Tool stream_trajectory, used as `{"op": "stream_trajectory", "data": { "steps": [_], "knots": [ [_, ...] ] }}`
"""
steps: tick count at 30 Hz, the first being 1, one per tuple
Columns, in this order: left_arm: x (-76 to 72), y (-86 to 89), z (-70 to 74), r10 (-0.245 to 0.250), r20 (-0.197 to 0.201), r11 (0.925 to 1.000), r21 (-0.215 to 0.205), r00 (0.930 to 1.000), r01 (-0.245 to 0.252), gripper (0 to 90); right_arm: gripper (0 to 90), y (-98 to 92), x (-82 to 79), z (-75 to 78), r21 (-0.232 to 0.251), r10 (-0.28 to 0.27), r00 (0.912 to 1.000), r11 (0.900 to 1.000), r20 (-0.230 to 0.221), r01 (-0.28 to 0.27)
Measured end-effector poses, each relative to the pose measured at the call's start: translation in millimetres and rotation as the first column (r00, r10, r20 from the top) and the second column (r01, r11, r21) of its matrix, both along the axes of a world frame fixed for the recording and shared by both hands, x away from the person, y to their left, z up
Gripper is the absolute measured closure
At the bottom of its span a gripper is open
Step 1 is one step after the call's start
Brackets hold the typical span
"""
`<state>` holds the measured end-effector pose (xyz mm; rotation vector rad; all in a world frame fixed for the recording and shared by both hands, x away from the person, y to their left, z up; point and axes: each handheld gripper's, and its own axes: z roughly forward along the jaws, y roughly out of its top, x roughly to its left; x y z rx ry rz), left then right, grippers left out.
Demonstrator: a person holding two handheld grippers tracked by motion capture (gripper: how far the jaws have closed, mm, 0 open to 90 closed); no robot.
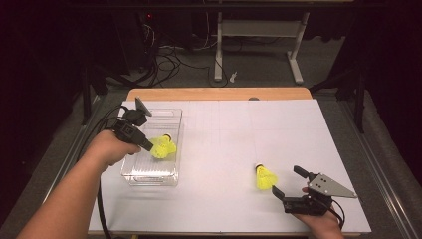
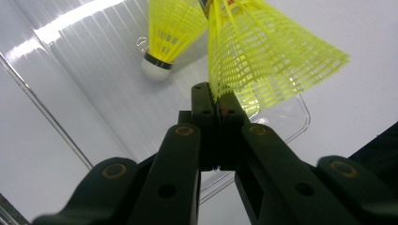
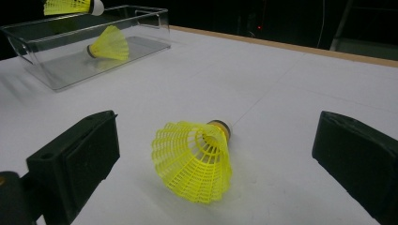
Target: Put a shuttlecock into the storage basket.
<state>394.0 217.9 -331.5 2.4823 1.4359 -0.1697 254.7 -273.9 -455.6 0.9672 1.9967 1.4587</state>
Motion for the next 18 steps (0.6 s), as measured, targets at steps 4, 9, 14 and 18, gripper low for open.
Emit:
{"op": "stream_trajectory", "data": {
  "steps": [4, 9, 14, 18],
  "knots": [
    [-0.7, 4.9, -3.3, 0.010, -0.006, 0.9999, -0.003, 0.9999, -0.010, 89.2, 1.7, 0.2, 0.1, -0.3, 0.000, 0.001, 1.0000, 1.000, -0.001, -0.001],
    [-1.6, 9.9, -7.3, 0.017, -0.013, 0.9998, 0.002, 0.9998, -0.017, 89.2, 1.7, 0.4, 0.2, -0.3, -0.001, 0.002, 1.0000, 1.000, -0.002, -0.002],
    [-1.9, 14.0, -10.6, 0.029, -0.014, 0.9996, 0.003, 0.9995, -0.029, 89.2, 1.7, 0.8, 0.2, -0.4, -0.002, 0.003, 1.0000, 1.000, -0.003, -0.003],
    [-2.3, 16.7, -14.5, 0.035, -0.017, 0.9994, 0.006, 0.9993, -0.034, 89.2, 1.7, 0.5, 0.2, -0.6, -0.003, 0.002, 1.0000, 1.000, -0.004, -0.002]
  ]
}}
